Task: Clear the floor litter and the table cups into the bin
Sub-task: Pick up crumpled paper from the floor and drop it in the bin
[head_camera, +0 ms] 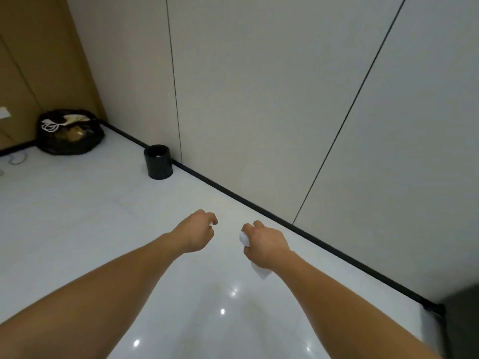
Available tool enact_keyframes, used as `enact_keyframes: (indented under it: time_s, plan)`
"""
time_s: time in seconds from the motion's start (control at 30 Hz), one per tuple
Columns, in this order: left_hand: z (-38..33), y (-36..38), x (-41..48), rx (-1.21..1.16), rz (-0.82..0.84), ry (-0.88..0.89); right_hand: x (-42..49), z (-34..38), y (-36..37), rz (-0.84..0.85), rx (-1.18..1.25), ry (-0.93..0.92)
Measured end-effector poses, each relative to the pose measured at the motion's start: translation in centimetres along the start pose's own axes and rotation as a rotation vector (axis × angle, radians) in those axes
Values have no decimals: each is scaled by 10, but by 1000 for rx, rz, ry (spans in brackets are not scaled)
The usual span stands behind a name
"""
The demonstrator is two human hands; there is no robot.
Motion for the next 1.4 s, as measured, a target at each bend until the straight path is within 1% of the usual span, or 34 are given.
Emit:
enact_keyframes:
  time_s: [0.17, 0.27, 0.4, 0.5, 0.6, 0.7, 0.8, 0.97, 1.1, 1.27, 1.4]
  plan:
    - [59, -34, 46, -2, -29, -80, 93, 51, -6, 24, -24, -130]
    - [85, -66, 86, 8, -63, -138, 160, 60, -15, 23, -20, -170]
    - [112, -122, 137, 23, -153, -201, 251, 71, -40, 1, -11, -222]
    - [135, -156, 168, 46, -192, -270, 306, 85, -58, -5, 5, -289]
    - [161, -184, 202, 19, -249, -315, 362, 95, -74, -20, -1, -327]
    - [189, -199, 229, 7, -229, -345, 407, 108, -80, 7, -5, -352]
    - [229, -219, 263, -17, -258, -382, 455, 127, -81, 24, 8, -375]
    - [298, -252, 326, -43, -257, -363, 543, 167, -88, 27, 0, -368]
    - [356, -301, 377, -74, -309, -348, 619, 204, -99, 27, 16, -338]
    - [414, -350, 432, -48, -287, -318, 702, 248, -108, 48, 87, -295]
    - [451, -369, 490, -29, -243, -304, 765, 264, -100, 79, 125, -294]
Point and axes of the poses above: each hand's wrist, its own x-axis towards the middle knuckle, its own y-axis out of the palm, z = x × y, the point moved 8 cm from there along x, towards the middle knuckle, and after that the axes turned 2 degrees about -y, right-handed, at the moved point
